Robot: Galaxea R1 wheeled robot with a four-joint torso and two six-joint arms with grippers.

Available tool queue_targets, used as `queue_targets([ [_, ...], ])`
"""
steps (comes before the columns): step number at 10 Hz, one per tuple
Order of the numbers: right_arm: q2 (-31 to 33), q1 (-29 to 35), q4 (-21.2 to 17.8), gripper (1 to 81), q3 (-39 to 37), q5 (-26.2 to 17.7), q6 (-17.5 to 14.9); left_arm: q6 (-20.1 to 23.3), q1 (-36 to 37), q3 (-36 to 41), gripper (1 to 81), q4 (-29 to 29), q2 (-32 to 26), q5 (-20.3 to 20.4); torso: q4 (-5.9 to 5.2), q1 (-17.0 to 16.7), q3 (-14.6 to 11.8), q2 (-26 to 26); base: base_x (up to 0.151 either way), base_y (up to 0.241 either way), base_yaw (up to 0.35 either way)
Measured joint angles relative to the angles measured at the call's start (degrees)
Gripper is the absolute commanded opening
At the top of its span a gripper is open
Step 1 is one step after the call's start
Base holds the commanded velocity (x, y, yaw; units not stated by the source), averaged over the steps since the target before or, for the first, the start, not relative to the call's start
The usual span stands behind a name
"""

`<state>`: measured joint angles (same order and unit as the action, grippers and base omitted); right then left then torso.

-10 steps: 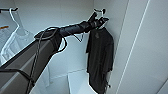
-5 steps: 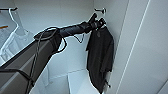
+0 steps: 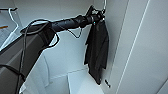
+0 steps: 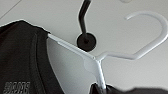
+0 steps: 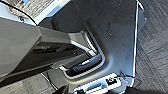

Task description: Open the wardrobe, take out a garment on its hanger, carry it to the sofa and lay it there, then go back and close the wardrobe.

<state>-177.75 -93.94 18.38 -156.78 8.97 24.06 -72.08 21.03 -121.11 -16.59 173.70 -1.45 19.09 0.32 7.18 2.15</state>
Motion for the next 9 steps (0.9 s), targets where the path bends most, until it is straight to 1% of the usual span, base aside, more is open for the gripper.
queue_targets([
  [2, 0.00, 0.04, 0.00, 81.1, 0.00, 0.00, -0.01, -0.68, 1.24, 1.46, 1.0, -0.05, -3.44, -0.30, -0.02, 0.00, 0.00, 0.00, 0.000, 0.000, 0.000],
  [3, 0.00, -0.02, 0.00, 81.1, 0.00, 0.00, 0.00, -1.12, 1.21, 1.77, 1.0, -0.05, -4.41, -0.23, -0.44, 0.00, 0.00, 0.00, 0.000, 0.000, 0.000],
  [4, 0.00, -0.02, 0.02, 81.1, 0.00, -0.02, -0.01, -1.21, 1.29, 2.43, 1.0, -0.05, -5.05, -0.17, -1.60, 0.00, 0.02, 0.00, 0.000, 0.000, 0.000],
  [8, 0.00, 0.41, 0.09, 81.1, 0.00, 0.04, -0.01, -1.18, 1.35, 4.47, 1.0, -0.60, -8.02, -0.20, -9.18, 0.00, 0.02, 0.00, 0.000, 0.000, 0.000],
  [9, -0.01, 0.74, 0.09, 81.1, 0.00, 0.04, -0.01, -1.06, 1.38, 4.66, 1.0, -0.82, -8.35, -0.20, -10.40, 0.00, 0.02, 0.00, 0.000, 0.000, 0.000],
])
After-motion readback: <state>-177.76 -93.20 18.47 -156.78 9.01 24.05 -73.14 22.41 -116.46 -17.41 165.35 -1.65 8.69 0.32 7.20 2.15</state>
